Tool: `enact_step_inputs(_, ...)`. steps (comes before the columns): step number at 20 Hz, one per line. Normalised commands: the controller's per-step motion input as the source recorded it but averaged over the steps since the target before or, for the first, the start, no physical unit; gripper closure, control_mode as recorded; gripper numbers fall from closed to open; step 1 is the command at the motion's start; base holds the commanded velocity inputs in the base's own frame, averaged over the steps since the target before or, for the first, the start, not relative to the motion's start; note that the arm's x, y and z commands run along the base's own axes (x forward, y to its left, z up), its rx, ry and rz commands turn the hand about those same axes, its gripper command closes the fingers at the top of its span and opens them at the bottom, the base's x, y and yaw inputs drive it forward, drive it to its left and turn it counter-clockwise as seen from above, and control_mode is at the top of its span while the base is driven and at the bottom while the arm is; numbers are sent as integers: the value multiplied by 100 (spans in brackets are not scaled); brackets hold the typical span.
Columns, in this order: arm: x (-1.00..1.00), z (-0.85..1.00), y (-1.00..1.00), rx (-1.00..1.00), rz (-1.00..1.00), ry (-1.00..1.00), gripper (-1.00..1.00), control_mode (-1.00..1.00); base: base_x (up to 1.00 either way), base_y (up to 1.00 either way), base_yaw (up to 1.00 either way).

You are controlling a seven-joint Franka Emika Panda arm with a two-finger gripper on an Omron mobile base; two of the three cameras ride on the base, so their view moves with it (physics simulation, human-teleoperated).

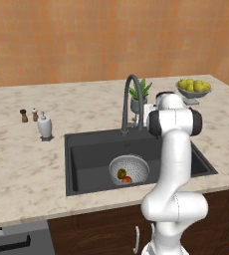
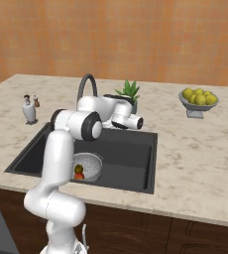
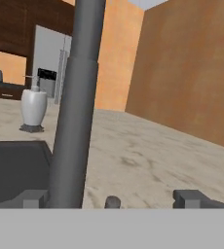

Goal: Put the colander in the sink, put the kiwi, apple in the colander, and turn on the sink faucet and pour water over the colander.

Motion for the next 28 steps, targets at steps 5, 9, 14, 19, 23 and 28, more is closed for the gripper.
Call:
enact_step_inputs(5,17,-10,0,0,0,0,-100,-100,0,0,0)
enact_step_inputs(9,9,-11,0,0,0,0,-100,-100,0,0,0)
enact_step_inputs(14,12,-1,5,0,0,-2,100,-100,0,0,0)
enact_step_inputs(19,15,0,7,0,0,-1,100,-100,0,0,0)
enact_step_inputs(23,8,-8,-1,2,0,0,100,-100,0,0,0)
enact_step_inputs(28,0,-10,-3,6,-4,0,100,-100,0,0,0)
